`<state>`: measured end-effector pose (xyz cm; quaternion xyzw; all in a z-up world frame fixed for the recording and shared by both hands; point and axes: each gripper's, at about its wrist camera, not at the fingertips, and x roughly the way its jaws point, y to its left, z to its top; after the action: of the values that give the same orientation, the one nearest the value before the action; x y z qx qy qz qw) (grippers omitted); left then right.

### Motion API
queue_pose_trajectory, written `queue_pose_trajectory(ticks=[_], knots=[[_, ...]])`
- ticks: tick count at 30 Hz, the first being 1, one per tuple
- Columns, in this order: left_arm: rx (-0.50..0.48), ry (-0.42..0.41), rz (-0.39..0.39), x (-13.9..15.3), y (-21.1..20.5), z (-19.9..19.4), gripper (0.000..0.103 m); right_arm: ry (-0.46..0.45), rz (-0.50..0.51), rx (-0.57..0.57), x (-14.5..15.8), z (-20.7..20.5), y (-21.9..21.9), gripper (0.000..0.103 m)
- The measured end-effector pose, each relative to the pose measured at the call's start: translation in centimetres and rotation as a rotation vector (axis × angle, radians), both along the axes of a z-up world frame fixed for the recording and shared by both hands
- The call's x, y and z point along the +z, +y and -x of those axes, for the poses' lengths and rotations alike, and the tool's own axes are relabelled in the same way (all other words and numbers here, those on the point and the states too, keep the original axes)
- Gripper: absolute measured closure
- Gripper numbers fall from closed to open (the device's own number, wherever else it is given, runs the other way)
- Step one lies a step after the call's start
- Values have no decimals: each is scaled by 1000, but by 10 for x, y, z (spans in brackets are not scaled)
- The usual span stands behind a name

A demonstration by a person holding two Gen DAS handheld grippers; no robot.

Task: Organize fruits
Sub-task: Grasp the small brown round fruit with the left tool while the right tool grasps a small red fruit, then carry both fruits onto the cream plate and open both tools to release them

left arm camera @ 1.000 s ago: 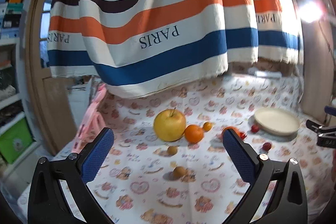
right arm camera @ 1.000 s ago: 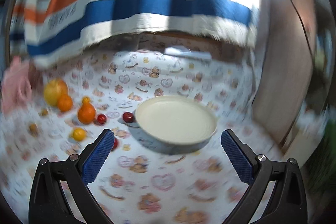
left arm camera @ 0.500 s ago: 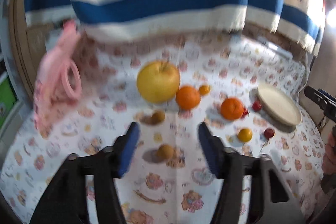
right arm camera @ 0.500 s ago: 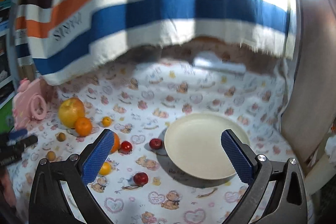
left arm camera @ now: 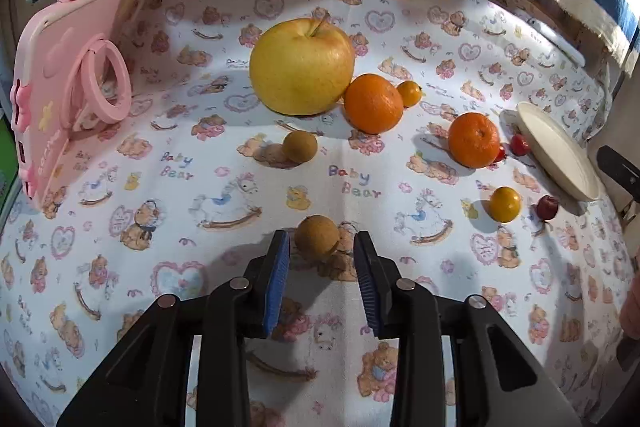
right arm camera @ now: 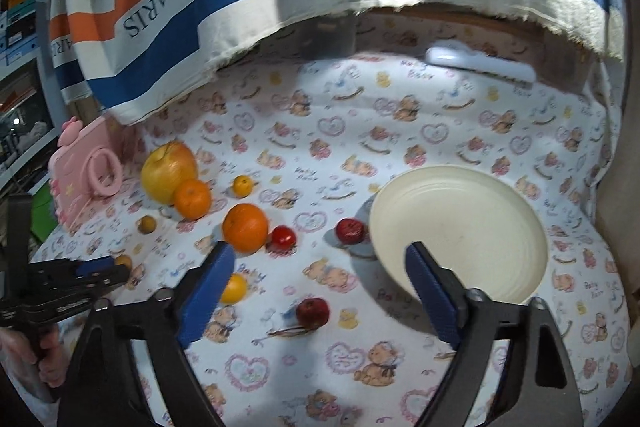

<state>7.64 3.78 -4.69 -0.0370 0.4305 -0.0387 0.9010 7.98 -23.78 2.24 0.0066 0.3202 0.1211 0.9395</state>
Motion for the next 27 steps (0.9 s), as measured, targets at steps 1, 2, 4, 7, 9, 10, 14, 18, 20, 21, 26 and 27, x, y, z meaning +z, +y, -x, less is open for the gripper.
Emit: queue_pose_trajectory(ticks=[1,2,4,7,9,10,14,18,20,21,26,27], knots=[[7,-2,-7,-1,0,0,80,8,-3,7,-1,-1,1,22],[10,-6,-2,-1,1,0,81,19,-3,9,-3,-2,1,24],[27,-15,3,-1,3,1,81,54,-7,20,-7,-5,2,39],[16,-38,14,4,2,7,81,137,-34,50,-18,-12,3,49],[10,-55,-2,9,0,10,81,175,-29,47,-24,-15,4,49],[9,-64,-18,11,-2,12,81,182,-23,42,-25,-16,4,49],[11,-101,-68,21,-10,17,81,225,-8,28,-33,-20,4,49],[4,-135,-86,34,-15,23,81,312,-19,39,-46,-28,4,63],[-3,-134,-70,40,-16,24,81,335,-25,46,-49,-30,5,65],[-3,-139,-69,43,-17,25,81,336,-21,45,-50,-31,5,65],[-15,-178,-82,59,-25,26,81,333,-4,29,-52,-32,6,74],[-17,-183,-82,62,-26,25,81,336,-2,24,-52,-33,5,77]])
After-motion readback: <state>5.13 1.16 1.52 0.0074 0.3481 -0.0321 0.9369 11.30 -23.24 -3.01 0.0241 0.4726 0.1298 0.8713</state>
